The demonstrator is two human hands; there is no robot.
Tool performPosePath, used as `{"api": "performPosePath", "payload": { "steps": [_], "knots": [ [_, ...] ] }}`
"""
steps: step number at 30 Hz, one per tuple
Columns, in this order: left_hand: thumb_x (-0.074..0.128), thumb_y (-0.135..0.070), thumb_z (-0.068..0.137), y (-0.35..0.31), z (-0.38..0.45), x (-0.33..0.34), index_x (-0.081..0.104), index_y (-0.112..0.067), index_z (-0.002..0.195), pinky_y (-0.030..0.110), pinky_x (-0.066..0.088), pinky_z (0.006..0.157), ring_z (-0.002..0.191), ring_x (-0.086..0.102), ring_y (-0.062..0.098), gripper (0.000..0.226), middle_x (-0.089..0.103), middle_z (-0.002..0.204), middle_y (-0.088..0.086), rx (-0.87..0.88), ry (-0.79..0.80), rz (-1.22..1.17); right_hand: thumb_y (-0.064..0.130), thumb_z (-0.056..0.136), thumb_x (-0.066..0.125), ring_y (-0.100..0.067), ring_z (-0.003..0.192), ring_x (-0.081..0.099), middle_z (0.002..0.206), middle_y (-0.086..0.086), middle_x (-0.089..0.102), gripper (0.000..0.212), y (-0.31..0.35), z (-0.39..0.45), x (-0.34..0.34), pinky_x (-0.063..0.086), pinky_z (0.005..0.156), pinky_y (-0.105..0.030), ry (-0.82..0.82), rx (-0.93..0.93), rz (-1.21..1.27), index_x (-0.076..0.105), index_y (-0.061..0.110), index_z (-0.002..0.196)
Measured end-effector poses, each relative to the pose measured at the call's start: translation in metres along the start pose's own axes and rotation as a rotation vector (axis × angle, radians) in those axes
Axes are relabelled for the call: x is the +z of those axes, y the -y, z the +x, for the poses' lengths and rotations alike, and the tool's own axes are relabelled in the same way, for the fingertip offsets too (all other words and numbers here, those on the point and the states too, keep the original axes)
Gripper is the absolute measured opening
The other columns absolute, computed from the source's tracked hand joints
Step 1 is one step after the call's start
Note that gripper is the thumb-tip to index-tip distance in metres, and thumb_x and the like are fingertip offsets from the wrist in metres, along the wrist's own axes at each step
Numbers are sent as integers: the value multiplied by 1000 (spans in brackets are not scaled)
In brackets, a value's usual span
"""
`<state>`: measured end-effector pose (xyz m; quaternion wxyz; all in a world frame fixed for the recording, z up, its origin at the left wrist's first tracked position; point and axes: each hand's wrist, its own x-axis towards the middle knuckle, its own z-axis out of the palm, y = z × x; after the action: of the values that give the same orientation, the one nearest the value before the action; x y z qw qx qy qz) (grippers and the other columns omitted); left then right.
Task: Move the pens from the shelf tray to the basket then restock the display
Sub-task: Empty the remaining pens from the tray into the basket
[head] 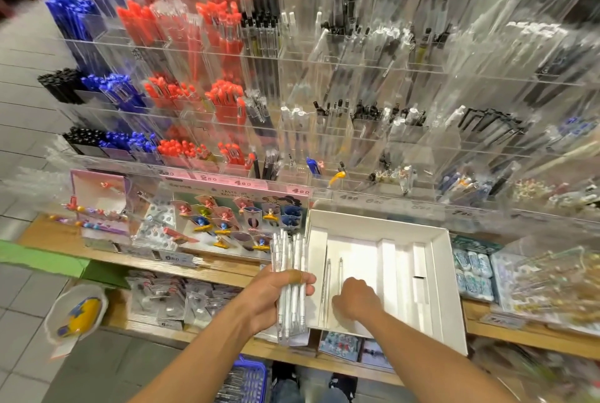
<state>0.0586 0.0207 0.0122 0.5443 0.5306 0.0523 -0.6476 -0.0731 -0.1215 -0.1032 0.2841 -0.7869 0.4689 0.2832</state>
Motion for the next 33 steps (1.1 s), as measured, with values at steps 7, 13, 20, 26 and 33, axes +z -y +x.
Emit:
{"api": "performPosePath", "payload": {
  "steps": [7, 13, 20, 26, 33],
  "knots": [
    [71, 2, 79, 5, 8, -4, 67, 12, 101, 30, 59, 62, 75, 71, 24, 25, 70, 88, 21, 6, -46, -43, 14, 81, 60, -22, 92, 66, 93, -1, 63, 15, -29, -6, -15, 51, 73, -29, 111, 83, -78, 59, 11, 96],
    [72, 1, 76, 7, 8, 1, 69, 10, 95, 32, 60, 67, 78, 71, 26, 21, 70, 90, 23, 9, -19, -57, 20, 97, 45, -22, 87, 59, 110, -10, 60, 17, -29, -35, -72, 43, 65, -30, -22, -132, -2, 47, 11, 111],
    [79, 0, 71, -2, 3, 18, 65, 11, 107, 37, 59, 63, 73, 69, 28, 40, 70, 88, 22, 28, 53, 26, 23, 87, 72, -16, 63, 68, 75, -2, 69, 12, -12, -88, -147, 53, 58, -28, 247, -544, 467, 68, 12, 88],
    [78, -9, 81, 0, 1, 24, 72, -1, 110, 40, 59, 74, 82, 69, 27, 31, 70, 102, 22, 90, 188, 37, 25, 103, 47, -17, 55, 62, 63, -3, 63, 22, 29, -83, -133, 47, 50, -25, 326, -587, 701, 45, 8, 88],
    [79, 2, 72, 2, 1, 11, 68, 3, 104, 29, 57, 57, 62, 66, 20, 34, 71, 80, 15, 112, 84, 56, 44, 84, 72, -20, 62, 65, 79, -10, 71, 49, 22, -45, -104, 51, 56, -25, 471, -580, 960, 44, 8, 104]
  ]
}}
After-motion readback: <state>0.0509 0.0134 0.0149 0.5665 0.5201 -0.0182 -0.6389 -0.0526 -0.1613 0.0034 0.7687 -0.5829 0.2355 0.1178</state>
